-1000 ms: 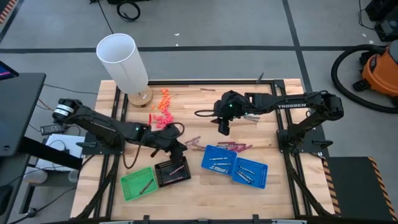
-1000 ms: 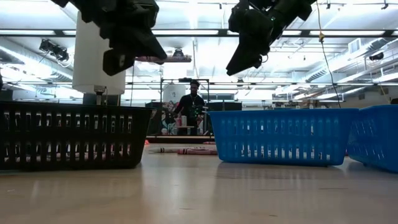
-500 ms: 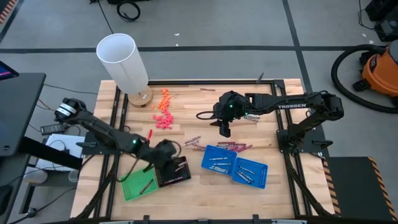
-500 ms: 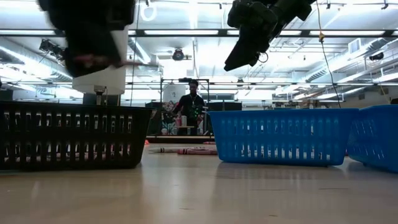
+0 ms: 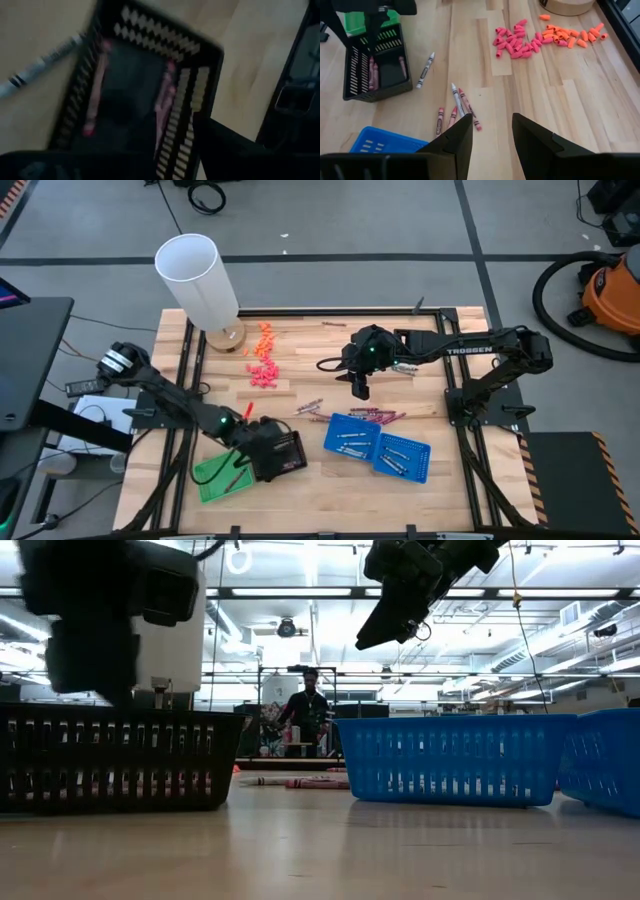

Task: Sort crayons
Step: Put the white crayon into the left blue bin

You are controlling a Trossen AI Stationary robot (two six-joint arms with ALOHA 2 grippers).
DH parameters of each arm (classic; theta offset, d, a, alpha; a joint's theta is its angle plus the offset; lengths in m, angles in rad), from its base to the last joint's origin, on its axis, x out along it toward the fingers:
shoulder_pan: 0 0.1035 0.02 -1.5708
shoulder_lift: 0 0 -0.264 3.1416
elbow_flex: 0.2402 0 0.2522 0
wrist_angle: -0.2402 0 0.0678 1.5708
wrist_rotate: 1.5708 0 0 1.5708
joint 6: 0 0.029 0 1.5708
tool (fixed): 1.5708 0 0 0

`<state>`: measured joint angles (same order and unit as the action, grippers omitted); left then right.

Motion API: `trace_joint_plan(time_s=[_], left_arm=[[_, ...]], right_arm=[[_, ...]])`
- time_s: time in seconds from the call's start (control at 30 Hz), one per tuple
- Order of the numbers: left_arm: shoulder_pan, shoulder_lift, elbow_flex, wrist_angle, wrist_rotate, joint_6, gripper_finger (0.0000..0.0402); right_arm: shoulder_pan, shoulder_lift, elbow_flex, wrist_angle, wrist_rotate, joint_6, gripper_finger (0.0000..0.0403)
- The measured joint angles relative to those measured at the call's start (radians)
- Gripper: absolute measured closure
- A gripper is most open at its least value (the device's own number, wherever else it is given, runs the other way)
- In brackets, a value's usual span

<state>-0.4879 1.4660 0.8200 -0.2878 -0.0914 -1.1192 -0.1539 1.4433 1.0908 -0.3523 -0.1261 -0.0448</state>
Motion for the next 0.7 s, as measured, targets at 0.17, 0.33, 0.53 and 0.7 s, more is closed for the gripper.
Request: trace_joint_plan(time_s=[0.17,0.33,0.53,0.7], left_arm=[[0.042,-0.050,0.008,0.003,0.004,0.064,0.0259],[0.104,-0.066,0.008,-0.076,0.002,0.104,0.0259],[0.177,-0.072,0.008,-0.104,-0.001,0.123,0.0259],[0.217,-0.091,0.007,-0.115,-0.010,0.182,0.0259]], right_arm=[[0.000,0.000,0.000,0.013,0.001,-0.002,0.0257],[0.000,0.000,0.000,0.033,0.001,-0.001,0.0257],[0.001,0.000,0.000,0.029,0.001,0.001,0.0257],[0.001,0.000,0.000,0.029,0.001,0.022,0.0257]])
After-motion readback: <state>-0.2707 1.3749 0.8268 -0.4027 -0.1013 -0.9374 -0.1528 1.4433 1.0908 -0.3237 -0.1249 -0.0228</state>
